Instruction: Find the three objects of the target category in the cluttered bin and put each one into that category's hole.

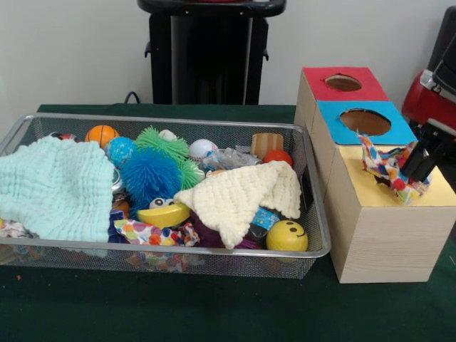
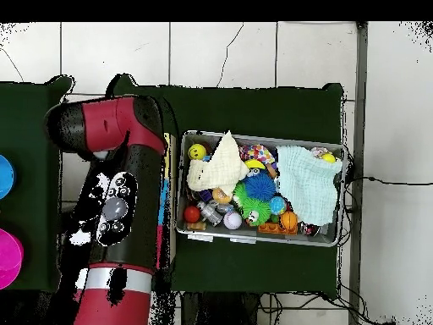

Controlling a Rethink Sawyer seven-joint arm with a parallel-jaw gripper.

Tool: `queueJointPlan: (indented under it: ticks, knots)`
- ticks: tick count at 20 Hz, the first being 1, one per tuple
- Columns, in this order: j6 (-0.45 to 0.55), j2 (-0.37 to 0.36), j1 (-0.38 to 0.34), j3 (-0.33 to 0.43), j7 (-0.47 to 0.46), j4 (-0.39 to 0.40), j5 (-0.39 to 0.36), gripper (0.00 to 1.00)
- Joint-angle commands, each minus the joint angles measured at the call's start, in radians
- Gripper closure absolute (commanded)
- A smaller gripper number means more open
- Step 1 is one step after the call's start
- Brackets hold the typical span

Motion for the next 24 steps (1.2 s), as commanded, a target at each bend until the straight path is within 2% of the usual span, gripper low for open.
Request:
queueJointPlan:
  ticks: [1, 5, 10, 12, 13, 14, 16, 19, 24]
  knots:
    - [0.203, 0.048, -0.014, 0.046, 0.195, 0.101, 0.026, 1.0]
    - [0.366, 0.044, -0.027, 0.054, 0.175, 0.067, 0.038, 1.0]
    - [0.636, 0.023, -0.039, 0.043, 0.157, -0.016, 0.036, 1.0]
    - [0.653, 0.006, -0.061, 0.05, 0.104, -0.042, 0.024, 1.0]
    - [0.583, -0.006, -0.066, 0.063, 0.105, -0.015, 0.037, 1.0]
    - [0.462, -0.007, -0.08, 0.082, 0.115, 0.003, 0.054, 1.0]
    - [0.028, -0.002, -0.092, 0.137, 0.103, 0.103, 0.05, 1.0]
    - [-0.126, 0.003, -0.089, 0.151, 0.12, 0.125, 0.03, 1.0]
    - [-0.147, 0.006, -0.08, 0.161, 0.119, 0.108, 0.052, 1.0]
